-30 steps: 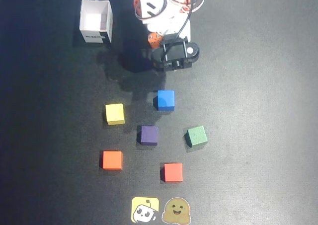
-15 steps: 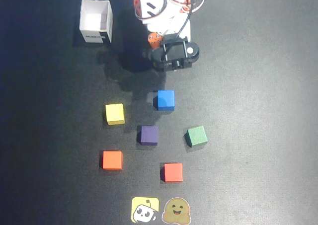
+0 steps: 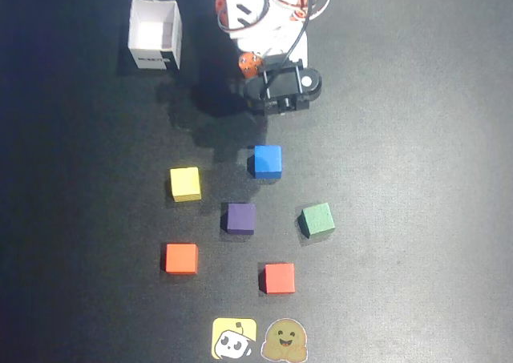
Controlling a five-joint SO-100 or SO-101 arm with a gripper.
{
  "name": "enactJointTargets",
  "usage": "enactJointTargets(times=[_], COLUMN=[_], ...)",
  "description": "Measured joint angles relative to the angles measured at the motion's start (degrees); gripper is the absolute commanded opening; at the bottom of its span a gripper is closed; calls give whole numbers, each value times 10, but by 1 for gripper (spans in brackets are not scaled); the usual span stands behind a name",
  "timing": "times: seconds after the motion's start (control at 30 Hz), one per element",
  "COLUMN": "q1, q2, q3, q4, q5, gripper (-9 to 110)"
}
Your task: Put the red cube on top of the green cube.
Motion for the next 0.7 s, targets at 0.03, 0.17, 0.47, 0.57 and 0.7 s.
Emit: enactJointTargets(times=[0.03,0.17,0.47,0.57,0.7], q1=[0,0,-11,-9,-9], q2=[0,0,0,0,0], q3=[0,0,0,0,0], q4=[0,0,0,0,0], q5=[0,0,-1,0,0], gripper=[0,0,0,0,1])
